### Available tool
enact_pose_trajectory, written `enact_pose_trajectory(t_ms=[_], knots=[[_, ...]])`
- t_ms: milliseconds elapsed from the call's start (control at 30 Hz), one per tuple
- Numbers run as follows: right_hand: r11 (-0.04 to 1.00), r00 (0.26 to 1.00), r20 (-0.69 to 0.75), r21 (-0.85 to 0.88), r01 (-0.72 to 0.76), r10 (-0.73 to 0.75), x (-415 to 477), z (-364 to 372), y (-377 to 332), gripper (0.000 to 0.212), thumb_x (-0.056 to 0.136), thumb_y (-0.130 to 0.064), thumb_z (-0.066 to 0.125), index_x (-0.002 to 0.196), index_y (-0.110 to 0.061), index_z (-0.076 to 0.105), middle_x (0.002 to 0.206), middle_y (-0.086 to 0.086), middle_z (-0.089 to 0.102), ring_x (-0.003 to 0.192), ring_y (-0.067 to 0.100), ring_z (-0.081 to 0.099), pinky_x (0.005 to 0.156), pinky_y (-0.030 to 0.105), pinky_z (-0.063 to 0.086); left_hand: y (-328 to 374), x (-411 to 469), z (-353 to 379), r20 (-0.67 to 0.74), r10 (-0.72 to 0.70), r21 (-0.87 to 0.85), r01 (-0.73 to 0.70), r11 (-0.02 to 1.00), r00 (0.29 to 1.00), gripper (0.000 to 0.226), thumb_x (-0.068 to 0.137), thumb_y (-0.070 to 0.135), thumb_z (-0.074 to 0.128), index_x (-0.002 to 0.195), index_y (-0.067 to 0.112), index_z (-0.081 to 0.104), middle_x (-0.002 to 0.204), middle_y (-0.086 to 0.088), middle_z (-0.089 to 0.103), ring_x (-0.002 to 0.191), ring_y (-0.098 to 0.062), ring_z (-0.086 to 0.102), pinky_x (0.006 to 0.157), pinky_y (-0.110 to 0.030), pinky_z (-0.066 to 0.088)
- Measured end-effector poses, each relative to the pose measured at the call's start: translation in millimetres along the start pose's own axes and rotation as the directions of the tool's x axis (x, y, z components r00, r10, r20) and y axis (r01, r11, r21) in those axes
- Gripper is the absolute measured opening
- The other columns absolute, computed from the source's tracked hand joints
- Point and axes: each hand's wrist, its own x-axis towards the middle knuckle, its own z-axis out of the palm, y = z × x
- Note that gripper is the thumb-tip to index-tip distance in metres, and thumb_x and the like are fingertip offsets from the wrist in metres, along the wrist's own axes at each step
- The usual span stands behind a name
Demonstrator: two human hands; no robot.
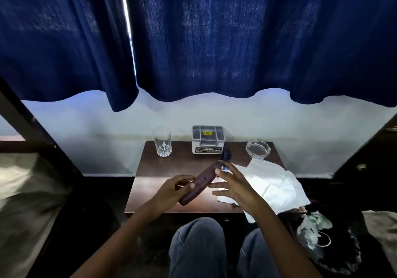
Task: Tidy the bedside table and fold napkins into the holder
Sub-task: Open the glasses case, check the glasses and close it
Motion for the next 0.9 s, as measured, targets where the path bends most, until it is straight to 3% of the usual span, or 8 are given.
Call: enact_pose_trajectory(t_ms=[133,267,433,533,600,900], knots=[[1.000,0.994,-0.103,-0.022,0.020,-0.022,-9.6,7.5,0.9,0.035,0.087,-0.017,0.062,0.120,-0.012,0.050,0.096,0.015,0.064,0.072,0.034,0.068,0.070,0.037,0.058,7.7,-17.1,0.8,-0.008,0.043,0.074,-0.042,0.996,0.999,0.024,0.094,0.017,0.050,0.113,0.017,0.065,0.104,0.005,0.066,0.092,-0.008,0.061,0.074,-0.007,0.043],[0.999,0.985,-0.171,0.028,0.023,-0.018,-20.9,12.7,6.2,0.034,0.085,-0.017,0.064,0.116,-0.012,0.052,0.096,0.019,0.067,0.074,0.037,0.069,0.072,0.039,0.059,14.9,-30.1,8.6,-0.067,0.052,0.143,-0.042,0.989,0.996,0.023,0.093,0.028,0.051,0.110,0.019,0.063,0.101,0.004,0.067,0.085,-0.007,0.061,0.062,-0.002,0.042],[0.996,0.970,-0.235,-0.070,0.047,-0.063,-33.7,20.0,10.7,0.038,0.082,-0.023,0.068,0.114,-0.015,0.049,0.101,0.019,0.067,0.079,0.032,0.071,0.074,0.041,0.060,24.0,-39.1,17.5,-0.113,0.062,0.254,-0.032,0.967,0.992,0.023,0.089,0.038,0.055,0.104,0.021,0.061,0.106,-0.001,0.071,0.090,-0.014,0.067,0.076,-0.025,0.051],[0.988,0.949,-0.302,-0.144,0.053,-0.095,-35.9,19.7,12.7,0.039,0.081,-0.026,0.069,0.110,-0.012,0.047,0.099,0.020,0.067,0.078,0.031,0.071,0.069,0.038,0.060,33.7,-43.4,23.8,-0.061,0.151,0.617,-0.082,0.783,0.987,0.028,0.092,0.043,0.045,0.107,0.024,0.059,0.102,-0.001,0.071,0.093,-0.022,0.065,0.075,-0.031,0.047],[0.985,0.940,-0.324,-0.163,0.059,-0.109,-37.6,18.5,11.5,0.039,0.079,-0.027,0.071,0.107,-0.011,0.048,0.098,0.021,0.066,0.074,0.031,0.071,0.067,0.038,0.060,38.8,-43.3,27.3,-0.044,0.193,0.759,-0.093,0.645,0.980,0.033,0.094,0.044,0.038,0.109,0.022,0.058,0.101,-0.005,0.069,0.093,-0.027,0.064,0.075,-0.033,0.047],[0.983,0.902,-0.403,-0.155,0.101,-0.156,-39.5,23.2,13.8,0.038,0.077,-0.025,0.073,0.104,-0.009,0.050,0.086,0.013,0.064,0.070,0.028,0.070,0.060,0.037,0.060,45.2,-42.1,36.1,-0.039,0.179,0.846,-0.062,0.529,0.983,0.036,0.097,0.039,0.031,0.111,0.015,0.054,0.107,-0.010,0.068,0.096,-0.032,0.063,0.076,-0.034,0.046]])
